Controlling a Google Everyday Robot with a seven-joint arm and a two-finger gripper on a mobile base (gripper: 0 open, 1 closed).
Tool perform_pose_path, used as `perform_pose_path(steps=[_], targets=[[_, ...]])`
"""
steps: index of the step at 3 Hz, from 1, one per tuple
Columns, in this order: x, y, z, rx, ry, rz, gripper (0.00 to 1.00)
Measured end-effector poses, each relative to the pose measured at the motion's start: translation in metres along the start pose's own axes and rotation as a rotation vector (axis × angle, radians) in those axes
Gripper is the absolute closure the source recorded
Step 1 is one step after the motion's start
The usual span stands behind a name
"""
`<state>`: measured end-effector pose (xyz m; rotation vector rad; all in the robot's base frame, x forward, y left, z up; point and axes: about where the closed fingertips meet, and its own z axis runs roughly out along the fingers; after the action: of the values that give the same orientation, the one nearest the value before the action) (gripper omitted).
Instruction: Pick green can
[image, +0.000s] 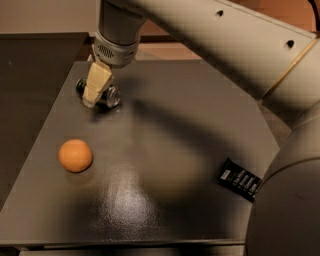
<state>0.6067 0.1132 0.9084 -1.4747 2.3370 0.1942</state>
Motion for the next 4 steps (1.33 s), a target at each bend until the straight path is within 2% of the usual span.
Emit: perform_pose_path(steps=[2, 4], targets=[[-0.028, -0.014, 0.051, -0.015, 0.084, 0.026, 0.00], [-0.037, -0.012, 0.087, -0.042, 0.170, 0.025, 0.00]])
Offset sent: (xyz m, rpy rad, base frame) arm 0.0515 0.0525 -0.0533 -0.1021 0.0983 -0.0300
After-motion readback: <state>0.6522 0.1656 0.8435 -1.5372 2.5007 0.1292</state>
